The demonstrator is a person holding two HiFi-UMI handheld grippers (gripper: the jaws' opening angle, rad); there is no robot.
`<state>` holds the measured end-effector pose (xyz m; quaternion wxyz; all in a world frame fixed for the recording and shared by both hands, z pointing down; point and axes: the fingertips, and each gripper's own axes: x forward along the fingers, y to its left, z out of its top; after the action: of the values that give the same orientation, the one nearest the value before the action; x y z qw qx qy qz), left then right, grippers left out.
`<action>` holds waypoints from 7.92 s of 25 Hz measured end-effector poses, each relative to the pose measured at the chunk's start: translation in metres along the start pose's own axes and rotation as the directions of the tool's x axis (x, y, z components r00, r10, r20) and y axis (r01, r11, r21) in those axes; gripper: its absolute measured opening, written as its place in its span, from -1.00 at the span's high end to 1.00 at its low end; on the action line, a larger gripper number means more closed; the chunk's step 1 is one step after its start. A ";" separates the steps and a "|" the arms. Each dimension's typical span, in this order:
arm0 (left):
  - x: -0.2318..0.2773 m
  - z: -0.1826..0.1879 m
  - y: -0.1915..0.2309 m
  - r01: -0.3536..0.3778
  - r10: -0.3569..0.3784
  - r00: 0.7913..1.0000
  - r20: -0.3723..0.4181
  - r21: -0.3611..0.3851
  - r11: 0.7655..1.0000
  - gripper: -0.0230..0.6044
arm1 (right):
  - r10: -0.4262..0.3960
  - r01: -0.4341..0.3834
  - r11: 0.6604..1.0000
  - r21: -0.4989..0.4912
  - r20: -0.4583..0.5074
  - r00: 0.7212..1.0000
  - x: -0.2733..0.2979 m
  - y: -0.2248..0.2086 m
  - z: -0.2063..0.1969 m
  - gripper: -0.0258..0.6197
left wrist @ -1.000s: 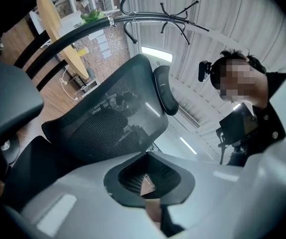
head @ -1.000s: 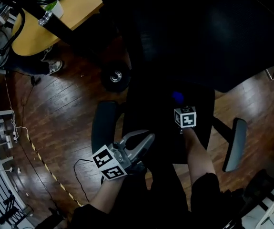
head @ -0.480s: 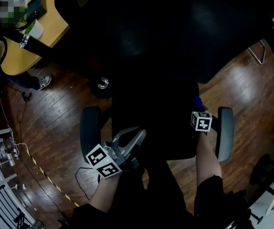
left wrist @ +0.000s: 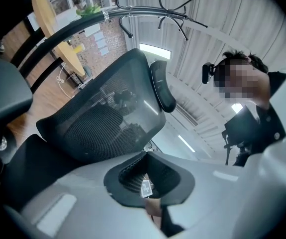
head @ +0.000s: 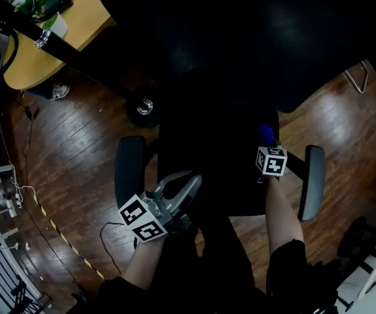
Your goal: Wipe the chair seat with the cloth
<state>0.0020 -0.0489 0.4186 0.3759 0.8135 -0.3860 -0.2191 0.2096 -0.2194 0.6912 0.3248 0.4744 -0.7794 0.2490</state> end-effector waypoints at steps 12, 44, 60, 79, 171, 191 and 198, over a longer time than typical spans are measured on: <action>-0.075 0.038 0.015 -0.094 0.092 0.986 0.142 0.008 0.996 0.95 | 0.544 -0.559 0.788 -0.257 -0.134 0.828 0.035 0.350 -0.001 0.81; -0.002 -0.005 -0.021 0.056 -0.055 0.998 -0.039 0.017 0.998 0.95 | -0.054 0.052 0.998 -0.031 -0.053 0.997 -0.055 -0.033 -0.078 0.81; -0.050 0.023 -0.029 -0.022 0.017 0.998 0.068 0.073 0.997 0.95 | 0.371 -0.376 0.914 -0.153 -0.059 0.927 -0.015 0.191 -0.038 0.81; -0.089 0.017 -0.011 -0.093 0.082 0.986 0.147 0.068 0.993 0.95 | 0.531 -0.563 0.791 -0.240 -0.189 0.826 -0.013 0.341 -0.108 0.81; -0.011 -0.003 -0.015 0.056 -0.056 0.998 0.002 0.009 0.998 0.95 | 0.202 -0.202 0.977 -0.070 -0.020 0.979 -0.041 0.112 -0.029 0.81; -0.049 0.047 0.038 -0.055 0.063 0.986 0.157 -0.055 0.997 0.95 | 0.470 -0.477 0.828 -0.295 -0.099 0.877 0.112 0.317 0.057 0.80; -0.028 0.036 0.037 -0.021 0.027 0.995 0.094 -0.062 0.998 0.95 | 0.243 -0.263 0.939 -0.223 -0.110 0.964 0.121 0.192 0.041 0.80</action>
<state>-0.0553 -0.0578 0.4267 0.3845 0.7856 -0.4062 -0.2645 -0.0154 -0.2361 0.7382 0.3754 0.3178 -0.8441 0.2134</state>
